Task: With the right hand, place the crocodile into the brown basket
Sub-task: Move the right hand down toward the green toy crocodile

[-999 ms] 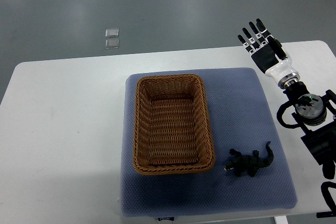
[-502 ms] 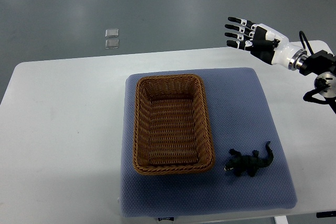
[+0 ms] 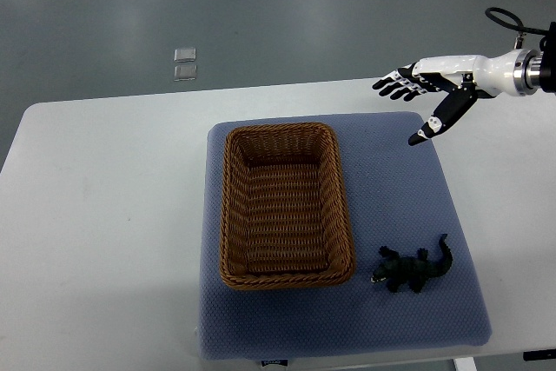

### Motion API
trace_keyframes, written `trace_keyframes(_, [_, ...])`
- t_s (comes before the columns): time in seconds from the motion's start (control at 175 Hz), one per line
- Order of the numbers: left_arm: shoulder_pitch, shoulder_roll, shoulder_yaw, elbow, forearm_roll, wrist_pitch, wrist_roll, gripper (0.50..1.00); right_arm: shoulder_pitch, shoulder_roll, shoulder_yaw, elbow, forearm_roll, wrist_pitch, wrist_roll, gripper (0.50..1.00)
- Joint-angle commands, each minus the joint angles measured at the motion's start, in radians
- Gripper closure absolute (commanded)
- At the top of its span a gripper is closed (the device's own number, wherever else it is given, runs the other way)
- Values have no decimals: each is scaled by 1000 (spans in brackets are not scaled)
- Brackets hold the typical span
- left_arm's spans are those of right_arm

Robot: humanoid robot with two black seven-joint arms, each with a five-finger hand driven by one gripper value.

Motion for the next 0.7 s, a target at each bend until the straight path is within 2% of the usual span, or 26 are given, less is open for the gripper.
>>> trace_keyframes(0.0, [-3,0,0,0,0,0,0,500,26,-66,-57,79,-44,0,-20,572])
trace_keyframes(0.308, [-6,0,0,3,0,0,0,500,-28,-205,-132,282,-91,0,-25,572])
trace_keyframes(0.696, [-6,0,-3,9,-2,3,0,500,-155,-212,-132,340,-162,0,-25,572])
